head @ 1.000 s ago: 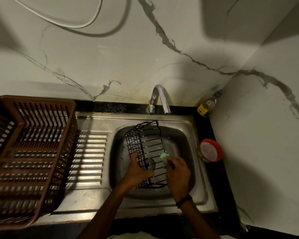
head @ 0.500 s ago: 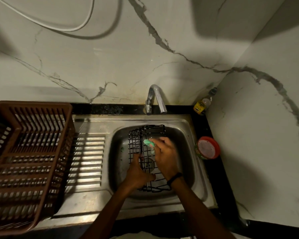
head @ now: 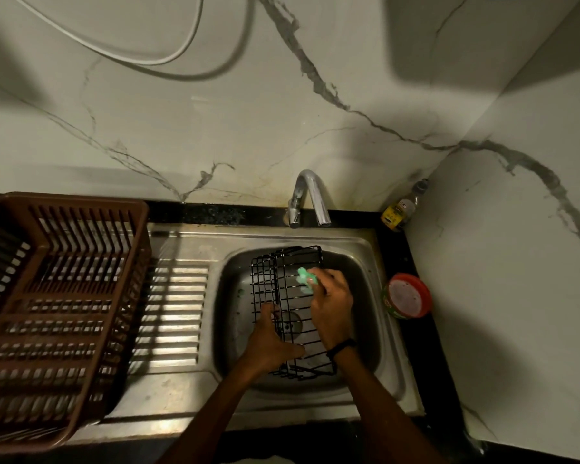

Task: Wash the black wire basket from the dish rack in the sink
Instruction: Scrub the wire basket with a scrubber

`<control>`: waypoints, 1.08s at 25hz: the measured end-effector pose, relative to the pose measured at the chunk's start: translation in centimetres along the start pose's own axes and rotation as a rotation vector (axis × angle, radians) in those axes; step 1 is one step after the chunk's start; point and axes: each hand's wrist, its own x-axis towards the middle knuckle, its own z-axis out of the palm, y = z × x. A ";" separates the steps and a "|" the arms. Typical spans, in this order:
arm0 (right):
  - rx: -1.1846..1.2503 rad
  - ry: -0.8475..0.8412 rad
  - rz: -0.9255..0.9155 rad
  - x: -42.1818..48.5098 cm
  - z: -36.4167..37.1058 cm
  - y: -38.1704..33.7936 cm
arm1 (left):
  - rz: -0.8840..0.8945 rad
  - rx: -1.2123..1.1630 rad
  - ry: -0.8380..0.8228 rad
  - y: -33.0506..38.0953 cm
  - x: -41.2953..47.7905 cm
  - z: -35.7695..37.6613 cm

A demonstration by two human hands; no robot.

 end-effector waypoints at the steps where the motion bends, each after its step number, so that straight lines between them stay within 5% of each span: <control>1: -0.022 -0.059 -0.103 -0.2 0.1 -0.3 | 0.001 -0.001 -0.008 0.1 0.0 -0.1; 3: -0.059 -0.099 -0.194 0.3 0.2 0.2 | -0.004 0.006 -0.024 -0.1 0.2 -0.1; 6: 0.002 0.006 -0.006 0.6 0.3 1.0 | -0.022 0.002 -0.020 -0.1 0.1 0.0; 10: 0.034 -0.086 -0.153 0.1 0.7 -0.8 | -0.008 0.040 -0.009 -0.2 0.4 -0.1; 14: 0.159 0.108 0.212 2.0 -0.3 0.8 | -0.028 0.108 -0.006 -0.3 -0.1 -0.1; 18: 0.099 -0.028 0.027 1.5 0.6 -0.7 | -0.027 0.173 -0.012 -0.3 -0.1 0.1; 22: 0.139 0.103 0.215 2.8 -0.1 0.3 | -0.035 0.243 -0.006 -0.2 -0.3 0.0; 25: 0.070 -0.003 0.104 3.2 -0.6 -0.3 | -0.018 0.271 0.016 -0.6 -0.2 0.1; 27: 0.082 -0.008 0.247 4.4 -1.3 0.3 | -0.003 0.333 0.025 -0.6 0.0 0.0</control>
